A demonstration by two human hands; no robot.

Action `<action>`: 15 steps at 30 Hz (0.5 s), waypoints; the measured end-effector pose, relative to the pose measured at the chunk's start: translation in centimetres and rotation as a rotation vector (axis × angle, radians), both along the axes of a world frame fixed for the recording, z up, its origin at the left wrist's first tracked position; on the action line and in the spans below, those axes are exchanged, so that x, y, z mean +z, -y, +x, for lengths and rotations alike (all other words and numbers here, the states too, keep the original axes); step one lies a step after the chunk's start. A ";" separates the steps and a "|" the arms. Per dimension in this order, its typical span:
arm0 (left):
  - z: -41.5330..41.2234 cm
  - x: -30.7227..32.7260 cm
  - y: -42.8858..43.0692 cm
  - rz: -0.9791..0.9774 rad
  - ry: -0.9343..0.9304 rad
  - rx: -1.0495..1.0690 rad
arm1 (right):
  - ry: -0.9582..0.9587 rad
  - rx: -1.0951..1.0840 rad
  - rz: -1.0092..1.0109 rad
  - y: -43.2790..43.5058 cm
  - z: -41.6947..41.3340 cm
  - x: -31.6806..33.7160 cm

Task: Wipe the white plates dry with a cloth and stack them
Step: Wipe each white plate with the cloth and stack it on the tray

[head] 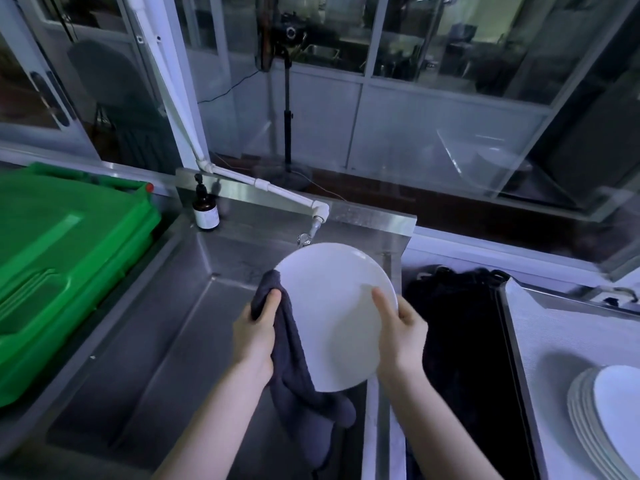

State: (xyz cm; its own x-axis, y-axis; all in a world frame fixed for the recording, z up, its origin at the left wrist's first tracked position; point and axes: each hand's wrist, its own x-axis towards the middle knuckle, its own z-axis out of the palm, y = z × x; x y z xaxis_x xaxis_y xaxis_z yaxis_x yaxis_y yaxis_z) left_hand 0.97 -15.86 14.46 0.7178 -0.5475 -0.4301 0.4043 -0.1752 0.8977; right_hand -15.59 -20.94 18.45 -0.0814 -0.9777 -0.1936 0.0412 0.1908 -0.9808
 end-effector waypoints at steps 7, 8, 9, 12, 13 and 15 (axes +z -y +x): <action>0.9 1.1 -0.3 -0.060 0.165 -0.044 | -0.101 0.324 0.021 1.8 -1.8 1.3; 1.3 2.0 -0.3 -0.094 0.245 -0.098 | -0.150 0.434 -0.028 2.8 -2.5 2.4; 1.6 3.0 -0.4 -0.121 0.349 -0.179 | -0.220 0.538 -0.095 3.8 -2.9 3.5; 1.5 6.0 -0.2 -0.177 0.706 -0.511 | -0.458 0.832 -0.241 5.3 -2.2 6.2; 1.2 6.6 -0.1 -0.188 0.785 -0.581 | -0.516 0.890 -0.271 5.3 -1.7 6.5; 1.1 7.1 -0.1 -0.206 0.824 -0.630 | -0.524 0.922 -0.301 4.9 -1.3 6.5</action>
State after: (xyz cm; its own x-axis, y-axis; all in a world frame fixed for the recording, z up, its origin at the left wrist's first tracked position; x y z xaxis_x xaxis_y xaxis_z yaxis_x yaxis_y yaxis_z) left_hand 2.04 -15.72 21.59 0.3069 -0.9296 0.2041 -0.4543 0.0453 0.8897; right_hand -16.89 -25.88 24.93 0.7015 -0.7067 -0.0921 -0.4286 -0.3152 -0.8467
